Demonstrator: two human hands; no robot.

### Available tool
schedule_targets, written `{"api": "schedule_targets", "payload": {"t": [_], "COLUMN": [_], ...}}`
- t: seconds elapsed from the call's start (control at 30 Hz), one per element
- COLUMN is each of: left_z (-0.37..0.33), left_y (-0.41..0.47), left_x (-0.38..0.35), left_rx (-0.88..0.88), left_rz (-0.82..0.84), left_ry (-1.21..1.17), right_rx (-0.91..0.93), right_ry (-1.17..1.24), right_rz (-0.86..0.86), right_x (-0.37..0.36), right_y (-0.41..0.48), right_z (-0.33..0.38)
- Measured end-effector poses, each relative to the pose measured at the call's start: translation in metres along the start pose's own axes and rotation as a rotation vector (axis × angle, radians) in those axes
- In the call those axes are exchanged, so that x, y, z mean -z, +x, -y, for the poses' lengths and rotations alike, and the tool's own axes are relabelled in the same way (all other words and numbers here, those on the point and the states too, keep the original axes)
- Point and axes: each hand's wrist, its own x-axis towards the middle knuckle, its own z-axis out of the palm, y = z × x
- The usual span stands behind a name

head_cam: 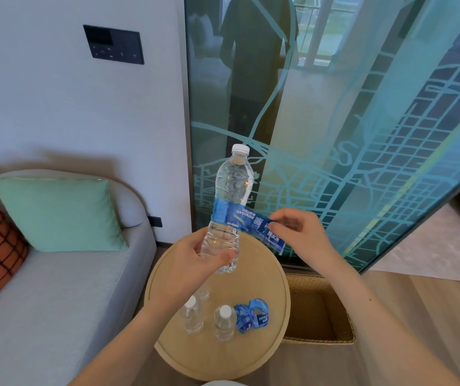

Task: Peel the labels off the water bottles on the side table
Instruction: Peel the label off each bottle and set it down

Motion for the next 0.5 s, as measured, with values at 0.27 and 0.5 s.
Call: {"api": "schedule_targets", "payload": {"t": [0.27, 0.5], "left_z": [0.012, 0.010], "left_y": [0.002, 0.006], "left_x": [-0.002, -0.011], "left_rx": [0.052, 0.084], "left_rz": [-0.075, -0.175], "left_ry": [0.078, 0.243], "right_rx": [0.071, 0.196], "right_ry": [-0.047, -0.173], "right_rz": [0.040, 0.089], "right_x": [0.006, -0.004], "right_y": [-0.006, -0.011], "right_z": [0.014, 0.024]}}
